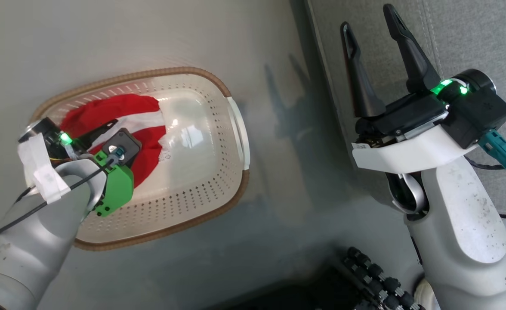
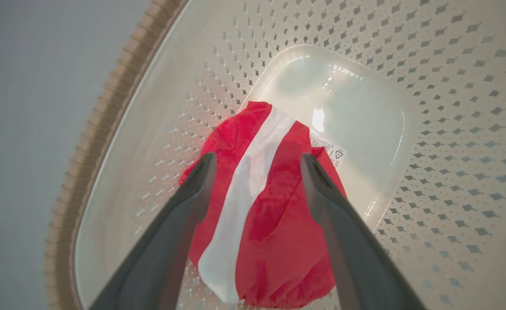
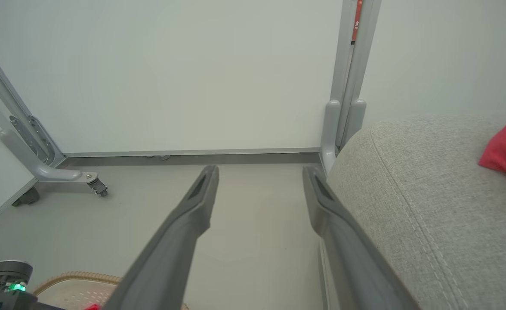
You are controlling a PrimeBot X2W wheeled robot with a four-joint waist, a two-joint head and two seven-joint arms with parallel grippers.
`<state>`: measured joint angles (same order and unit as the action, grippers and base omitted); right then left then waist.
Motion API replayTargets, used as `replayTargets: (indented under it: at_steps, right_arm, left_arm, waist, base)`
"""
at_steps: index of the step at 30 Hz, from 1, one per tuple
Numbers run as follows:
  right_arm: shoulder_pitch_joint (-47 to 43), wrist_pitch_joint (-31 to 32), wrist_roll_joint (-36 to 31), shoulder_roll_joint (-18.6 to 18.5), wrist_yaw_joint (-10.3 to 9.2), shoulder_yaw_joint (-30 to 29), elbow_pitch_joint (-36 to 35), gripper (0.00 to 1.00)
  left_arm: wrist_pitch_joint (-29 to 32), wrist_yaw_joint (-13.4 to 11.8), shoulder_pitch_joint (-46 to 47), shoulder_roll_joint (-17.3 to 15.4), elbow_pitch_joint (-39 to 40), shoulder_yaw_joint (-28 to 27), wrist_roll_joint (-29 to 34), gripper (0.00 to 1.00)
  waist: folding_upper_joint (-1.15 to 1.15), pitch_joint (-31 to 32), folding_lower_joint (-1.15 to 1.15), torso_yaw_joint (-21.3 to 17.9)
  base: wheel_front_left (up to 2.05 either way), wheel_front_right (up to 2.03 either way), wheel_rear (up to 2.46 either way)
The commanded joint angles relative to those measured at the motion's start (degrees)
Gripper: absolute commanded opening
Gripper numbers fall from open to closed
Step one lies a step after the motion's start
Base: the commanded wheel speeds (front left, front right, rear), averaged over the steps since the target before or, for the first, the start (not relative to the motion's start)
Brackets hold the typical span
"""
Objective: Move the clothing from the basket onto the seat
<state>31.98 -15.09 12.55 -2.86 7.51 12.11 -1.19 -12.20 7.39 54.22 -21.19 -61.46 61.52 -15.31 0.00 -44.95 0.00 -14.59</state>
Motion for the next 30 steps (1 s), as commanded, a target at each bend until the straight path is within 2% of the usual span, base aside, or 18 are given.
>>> replayTargets:
  at_steps: [1,5,11,21,30]
  right_arm:
    - [0.9,-0.1,0.2,-0.1,-0.04,0.2,-0.4,1.0]
    - [1.7,-0.1,0.6,-0.1,-0.04,0.5,-1.0,1.0]
    - [2.8,-0.1,0.7,-0.1,-0.04,0.6,-1.6,1.0]
    - [3.1,-0.1,0.3,-0.1,-0.04,0.1,-2.7,1.0]
    - [2.5,-0.1,-0.6,-0.1,-0.04,-0.8,-4.4,1.0]
  left_arm:
    - [0.6,0.1,1.6,-1.0,-0.8,1.1,-1.0,1.0]
    - [2.6,0.1,3.6,-1.7,-2.4,6.2,-2.0,1.0]
    - [7.6,0.1,5.5,-2.3,-3.9,10.4,-3.8,1.0]
    - [20.5,0.1,6.1,-2.3,-5.0,11.9,-2.4,1.0]
    - [27.4,0.1,6.7,-2.9,-4.6,11.9,1.7,1.0]
  waist:
    - [0.0,-3.9,0.0,-2.7]
    - [0.0,-5.9,0.0,-3.3]
    - [0.0,-8.4,0.0,-3.8]
    - [0.0,-11.5,0.0,-3.9]
    - [0.0,-14.3,0.0,-3.9]
  base:
    - [0.0,0.0,0.0]
    - [0.0,0.0,0.0]
    - [0.0,0.0,0.0]
    - [0.0,0.0,0.0]
    - [0.0,0.0,0.0]
